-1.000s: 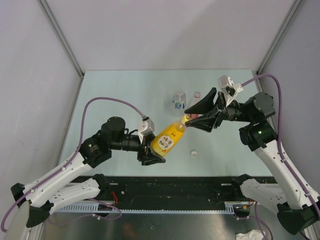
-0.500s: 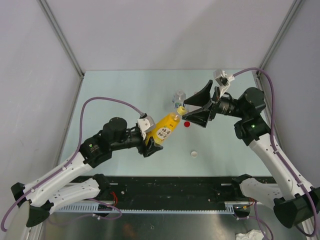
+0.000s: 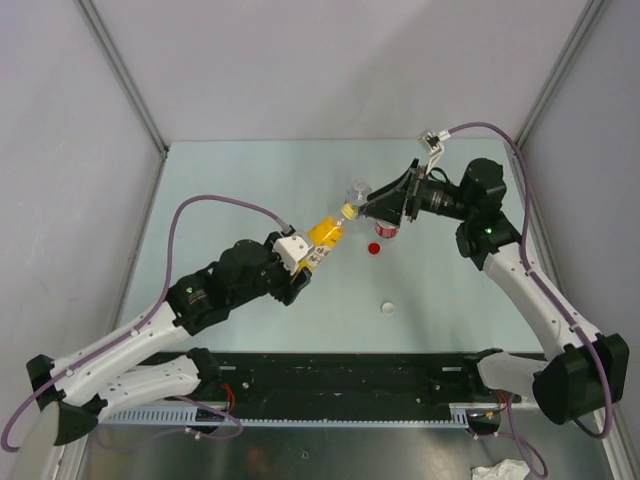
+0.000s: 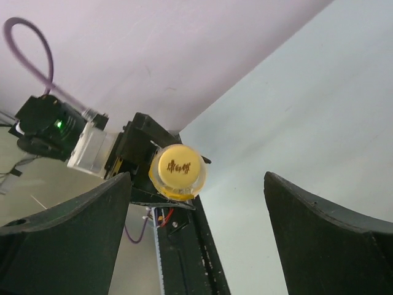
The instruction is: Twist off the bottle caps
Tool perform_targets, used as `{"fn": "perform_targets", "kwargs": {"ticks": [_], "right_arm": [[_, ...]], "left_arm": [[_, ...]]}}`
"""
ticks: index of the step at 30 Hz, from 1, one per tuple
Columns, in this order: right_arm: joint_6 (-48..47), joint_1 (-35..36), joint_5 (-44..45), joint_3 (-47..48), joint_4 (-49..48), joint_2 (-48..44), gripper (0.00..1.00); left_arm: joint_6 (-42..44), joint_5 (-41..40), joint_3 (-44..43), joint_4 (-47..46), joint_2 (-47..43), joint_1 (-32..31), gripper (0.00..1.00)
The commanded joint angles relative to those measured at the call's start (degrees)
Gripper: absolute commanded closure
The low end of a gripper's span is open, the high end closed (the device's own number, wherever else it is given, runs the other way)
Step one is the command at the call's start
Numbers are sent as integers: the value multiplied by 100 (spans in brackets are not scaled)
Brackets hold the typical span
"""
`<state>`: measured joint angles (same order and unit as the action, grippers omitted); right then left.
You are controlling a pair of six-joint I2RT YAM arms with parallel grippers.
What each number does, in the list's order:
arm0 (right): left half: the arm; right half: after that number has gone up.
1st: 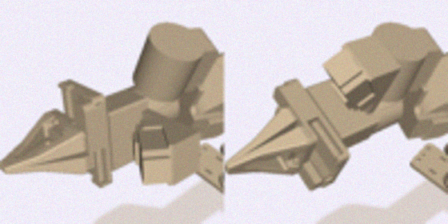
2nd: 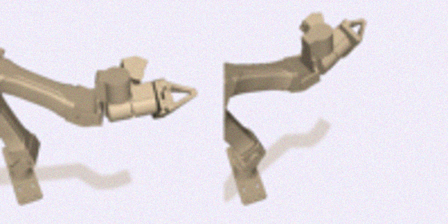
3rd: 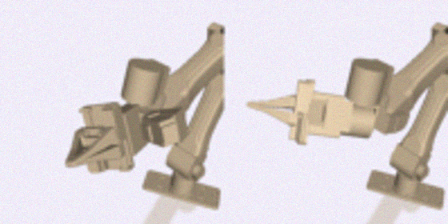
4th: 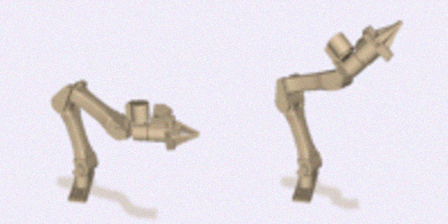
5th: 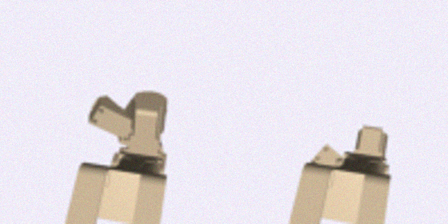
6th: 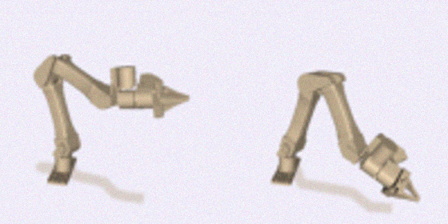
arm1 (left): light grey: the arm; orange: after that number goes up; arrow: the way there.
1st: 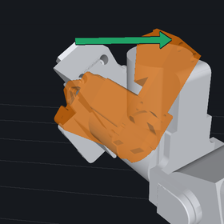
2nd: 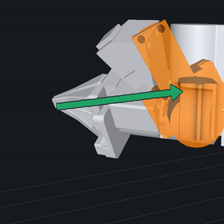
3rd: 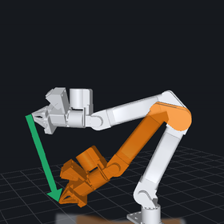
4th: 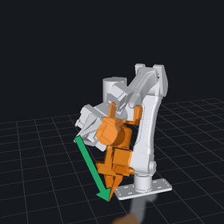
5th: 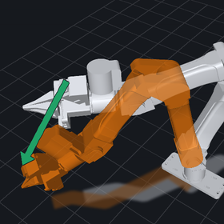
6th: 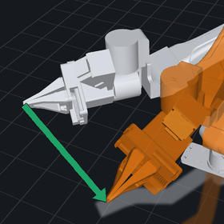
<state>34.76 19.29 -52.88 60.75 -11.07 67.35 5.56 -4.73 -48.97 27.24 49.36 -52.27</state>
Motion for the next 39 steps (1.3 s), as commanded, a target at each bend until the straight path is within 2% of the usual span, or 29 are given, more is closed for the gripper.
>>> {"fn": "perform_targets", "kwargs": {"ticks": [1,6,10,15,27,29,33,35,39], "right_arm": [[376,15,-12,167,94,263,8],[263,130,-21,290,549,552,11],[191,167,-14,359,826,684,26],[18,184,8,481,1319,838,36],[99,343,-212,523,1308,966,54],[116,364,-237,534,1305,989,63],[142,371,-274,534,1250,1005,93],[140,373,-279,539,1228,992,98],[98,369,-286,537,1175,932,100]], "left_arm": [[262,-964,-56,125,192,-286,95],[297,-1409,-49,286,518,-561,98],[282,-1482,-44,337,581,-660,99],[269,-1550,-34,338,531,-699,99],[255,-1697,-17,354,645,-740,99],[248,-1698,-23,357,662,-741,99],[213,-1745,-29,355,651,-741,99],[194,-1758,-32,357,638,-741,100],[120,-1732,-49,343,551,-741,100]]}}
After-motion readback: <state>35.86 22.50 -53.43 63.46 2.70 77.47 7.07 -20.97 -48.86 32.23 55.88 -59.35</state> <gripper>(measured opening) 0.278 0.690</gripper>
